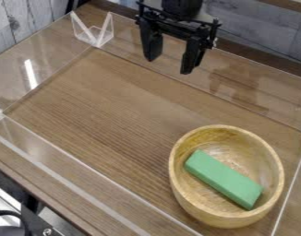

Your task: Move green object from inside the wooden bowl to the table next to it

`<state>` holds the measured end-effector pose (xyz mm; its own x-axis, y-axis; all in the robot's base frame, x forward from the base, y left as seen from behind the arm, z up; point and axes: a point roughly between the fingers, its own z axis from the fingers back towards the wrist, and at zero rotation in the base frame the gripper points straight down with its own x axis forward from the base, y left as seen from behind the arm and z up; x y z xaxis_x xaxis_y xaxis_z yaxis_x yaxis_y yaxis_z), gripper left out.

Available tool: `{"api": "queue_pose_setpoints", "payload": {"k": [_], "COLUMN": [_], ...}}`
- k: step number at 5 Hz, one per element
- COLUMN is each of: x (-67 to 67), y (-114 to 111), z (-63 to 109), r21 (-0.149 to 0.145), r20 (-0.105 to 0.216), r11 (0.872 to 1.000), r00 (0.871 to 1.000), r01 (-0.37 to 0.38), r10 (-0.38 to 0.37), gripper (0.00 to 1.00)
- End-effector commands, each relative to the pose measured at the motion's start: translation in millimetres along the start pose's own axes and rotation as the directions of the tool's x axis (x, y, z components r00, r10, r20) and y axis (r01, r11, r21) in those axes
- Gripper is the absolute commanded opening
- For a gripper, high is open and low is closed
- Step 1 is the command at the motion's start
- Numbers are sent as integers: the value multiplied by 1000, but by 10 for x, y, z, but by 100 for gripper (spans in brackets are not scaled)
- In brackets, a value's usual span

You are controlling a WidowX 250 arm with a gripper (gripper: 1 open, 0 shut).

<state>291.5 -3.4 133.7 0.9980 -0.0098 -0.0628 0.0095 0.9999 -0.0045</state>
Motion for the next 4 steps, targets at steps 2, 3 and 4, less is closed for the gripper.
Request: {"api": "queue_pose_setpoints", "payload": {"k": [2, 3, 4], "x": [-243, -347, -445], "y": [-285, -533, -849], "z": [-5, 40, -31], "r21": [-33, -65, -99], "r20": [-33, -31, -47], "r11": [947, 850, 726], "r00": [947, 852, 732], "r01": [-320, -523, -680], "r10": [319, 522, 680], "gripper": [100, 100, 100]}}
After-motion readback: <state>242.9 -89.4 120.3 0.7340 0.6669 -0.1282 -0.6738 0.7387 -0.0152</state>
